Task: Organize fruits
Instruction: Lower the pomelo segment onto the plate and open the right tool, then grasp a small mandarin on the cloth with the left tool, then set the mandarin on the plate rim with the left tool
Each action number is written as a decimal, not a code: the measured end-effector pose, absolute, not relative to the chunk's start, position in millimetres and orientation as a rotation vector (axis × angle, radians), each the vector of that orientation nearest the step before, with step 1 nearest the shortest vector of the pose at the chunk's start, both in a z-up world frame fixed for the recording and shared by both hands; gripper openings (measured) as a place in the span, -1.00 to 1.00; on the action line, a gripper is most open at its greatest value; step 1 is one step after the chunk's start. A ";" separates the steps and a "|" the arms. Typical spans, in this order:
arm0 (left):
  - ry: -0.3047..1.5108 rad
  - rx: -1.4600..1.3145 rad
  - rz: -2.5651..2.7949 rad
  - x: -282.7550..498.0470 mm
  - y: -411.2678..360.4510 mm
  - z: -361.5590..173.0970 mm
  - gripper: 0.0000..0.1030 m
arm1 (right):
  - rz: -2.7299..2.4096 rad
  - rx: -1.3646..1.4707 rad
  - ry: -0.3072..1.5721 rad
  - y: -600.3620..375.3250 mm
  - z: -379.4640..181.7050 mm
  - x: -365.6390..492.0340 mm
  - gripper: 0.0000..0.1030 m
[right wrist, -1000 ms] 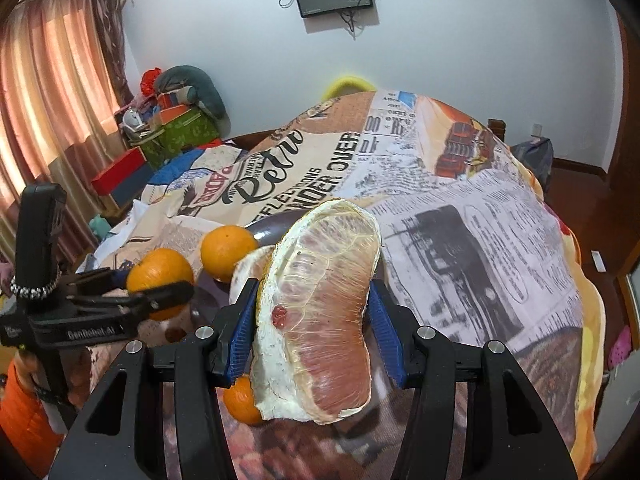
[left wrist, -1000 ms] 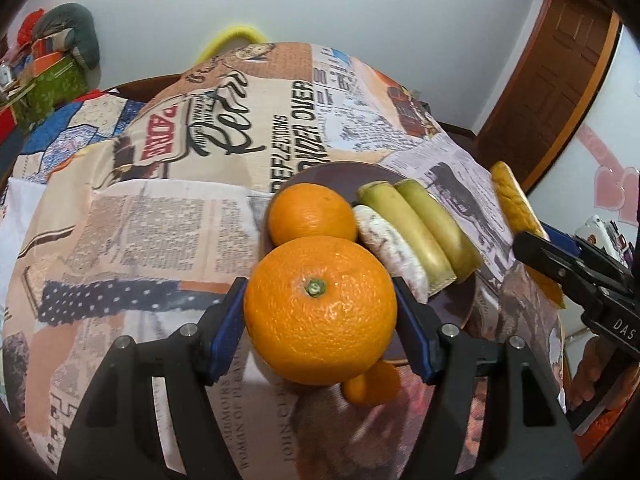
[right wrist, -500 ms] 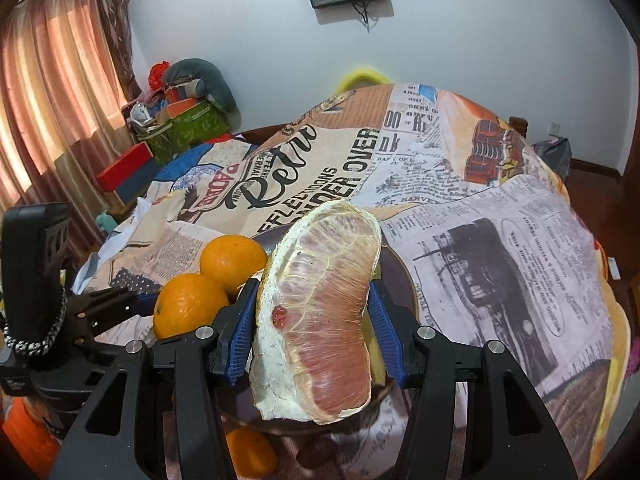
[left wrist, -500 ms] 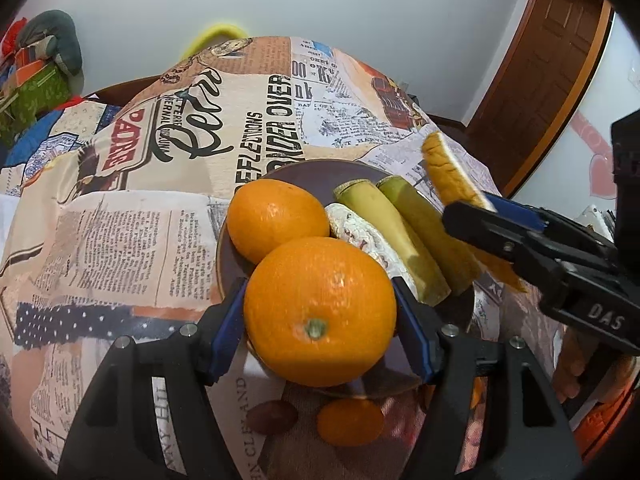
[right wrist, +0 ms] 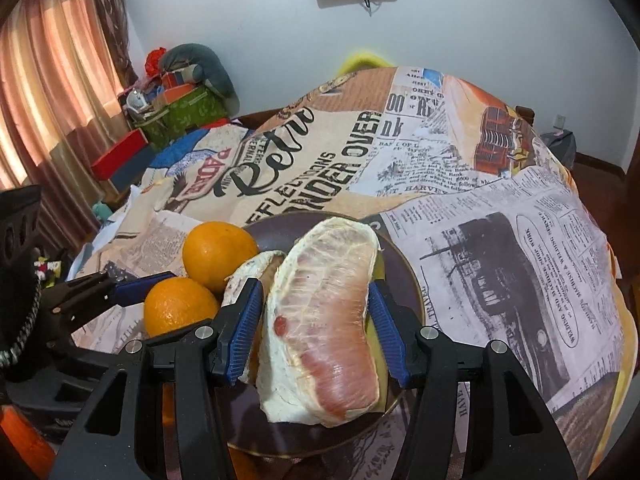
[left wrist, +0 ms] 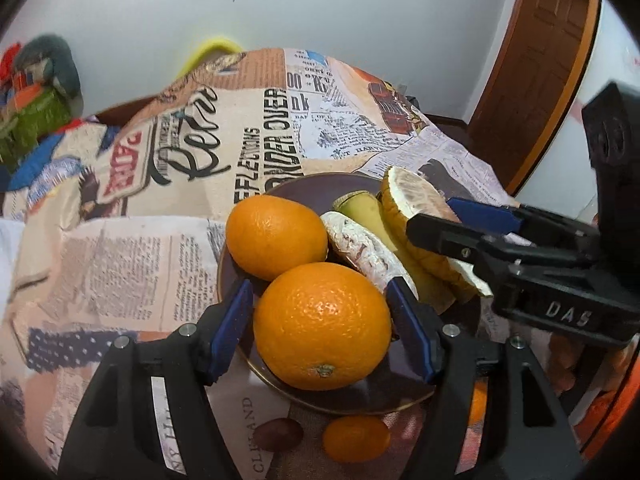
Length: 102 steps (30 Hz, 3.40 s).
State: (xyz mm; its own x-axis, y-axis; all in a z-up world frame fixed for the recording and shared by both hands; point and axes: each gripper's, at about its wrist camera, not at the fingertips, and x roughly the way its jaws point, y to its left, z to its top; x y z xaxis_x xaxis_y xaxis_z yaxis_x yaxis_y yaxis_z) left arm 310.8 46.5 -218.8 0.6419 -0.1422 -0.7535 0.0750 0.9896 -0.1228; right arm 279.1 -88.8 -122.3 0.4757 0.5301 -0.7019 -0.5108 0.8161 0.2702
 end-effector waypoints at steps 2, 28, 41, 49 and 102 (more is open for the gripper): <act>0.863 -0.074 -0.121 309.1 45.8 -217.5 0.34 | 0.636 0.025 0.865 -90.1 -120.4 279.0 0.02; 0.785 -0.106 -0.061 225.2 62.0 -157.3 0.34 | 0.610 -0.023 0.737 -116.2 -66.5 203.6 0.03; 0.831 -0.138 -0.027 194.9 61.5 -175.8 0.34 | 0.584 -0.022 0.814 -122.0 -96.4 175.6 0.03; 0.872 -0.124 -0.027 194.2 62.1 -193.3 0.34 | 0.618 0.007 0.908 -113.1 -127.5 170.6 0.03; 0.894 -0.068 -0.195 236.4 26.8 -204.1 -0.35 | 0.630 0.036 0.873 -115.6 -121.5 188.0 -0.39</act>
State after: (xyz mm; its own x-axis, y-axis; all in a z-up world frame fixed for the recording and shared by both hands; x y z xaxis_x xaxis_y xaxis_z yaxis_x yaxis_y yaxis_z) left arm 236.4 26.8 -204.1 0.6100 -0.1973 -0.7675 0.1403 0.9801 -0.1405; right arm 188.0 -115.6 -121.5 0.4742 0.5294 -0.7035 -0.5007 0.8194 0.2791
